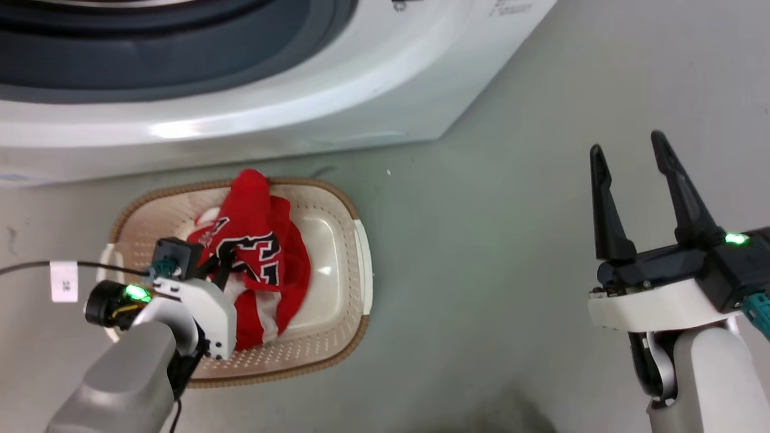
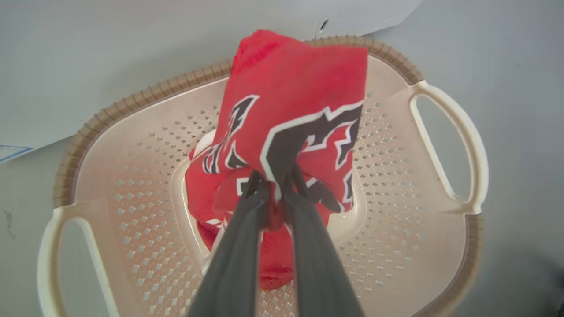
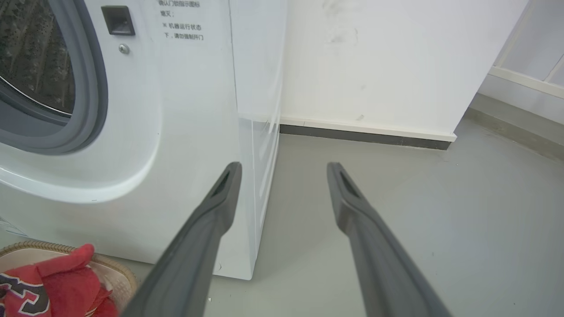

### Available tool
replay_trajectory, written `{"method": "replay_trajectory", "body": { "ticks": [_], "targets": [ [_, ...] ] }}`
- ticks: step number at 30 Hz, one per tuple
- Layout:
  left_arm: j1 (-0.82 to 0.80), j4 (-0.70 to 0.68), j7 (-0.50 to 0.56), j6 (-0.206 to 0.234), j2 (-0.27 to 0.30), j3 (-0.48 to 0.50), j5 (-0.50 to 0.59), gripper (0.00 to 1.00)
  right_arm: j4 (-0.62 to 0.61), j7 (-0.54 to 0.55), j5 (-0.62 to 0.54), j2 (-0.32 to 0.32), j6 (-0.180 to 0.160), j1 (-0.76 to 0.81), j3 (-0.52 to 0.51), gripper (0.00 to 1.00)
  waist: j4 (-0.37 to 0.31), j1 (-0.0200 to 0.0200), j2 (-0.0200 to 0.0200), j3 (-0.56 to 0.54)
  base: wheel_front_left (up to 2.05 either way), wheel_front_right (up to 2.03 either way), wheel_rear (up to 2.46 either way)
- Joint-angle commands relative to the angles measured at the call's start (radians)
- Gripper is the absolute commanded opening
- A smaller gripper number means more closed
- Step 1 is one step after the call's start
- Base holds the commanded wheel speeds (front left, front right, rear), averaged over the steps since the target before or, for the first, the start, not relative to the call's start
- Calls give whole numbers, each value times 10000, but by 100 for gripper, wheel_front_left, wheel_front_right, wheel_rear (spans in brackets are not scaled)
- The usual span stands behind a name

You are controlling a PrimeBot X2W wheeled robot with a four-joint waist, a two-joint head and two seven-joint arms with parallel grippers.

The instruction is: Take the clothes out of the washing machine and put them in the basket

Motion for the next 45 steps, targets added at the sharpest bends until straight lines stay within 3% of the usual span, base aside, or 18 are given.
{"method": "replay_trajectory", "body": {
  "ticks": [1,8,20,21,22,29,35,41,43,45],
  "targets": [
    [-332,296,-90,-96,-60,-25,73,0,-103,-23,13,21,-10,-181,-3,100,-265,-1,-1,598,0,0,0],
    [-1510,2390,-259,-424,-438,-65,30,0,-512,-22,29,21,-10,-460,-81,100,-509,-1,-1,1694,0,0,0],
    [-2124,3470,-246,-572,-981,-401,-97,0,-515,-22,-144,20,-11,-442,-159,100,-289,-1,-1,2004,0,0,0],
    [-2128,3496,-269,-575,-999,-416,-112,71,-499,-23,-166,20,-11,-444,-134,100,-267,-1,-1,1944,0,0,0],
    [-2119,3521,-289,-573,-1017,-408,-131,100,-485,-23,-186,20,-11,-459,-108,100,-254,-1,-1,1877,0,0,0],
    [-1789,3430,-411,-582,-1179,-316,-298,100,-203,-22,-216,20,-11,-432,-120,100,-45,-1,-1,1016,0,0,0],
    [-1187,2075,-411,238,-901,526,26,100,125,-22,-125,17,-11,-292,-62,100,180,-1,-1,-148,0,0,0],
    [-61,58,-414,59,-705,2005,468,100,382,-23,-42,17,-11,-95,-173,100,451,-1,-1,-1347,0,0,0],
    [295,-619,-414,141,-713,2536,821,100,460,-23,-45,18,-11,13,-278,100,585,-1,-1,-1680,0,0,0],
    [1055,-2034,-414,433,-808,3652,1602,100,562,-23,-66,18,-11,145,-489,100,838,-1,-1,-2345,0,0,0]
  ]
}}
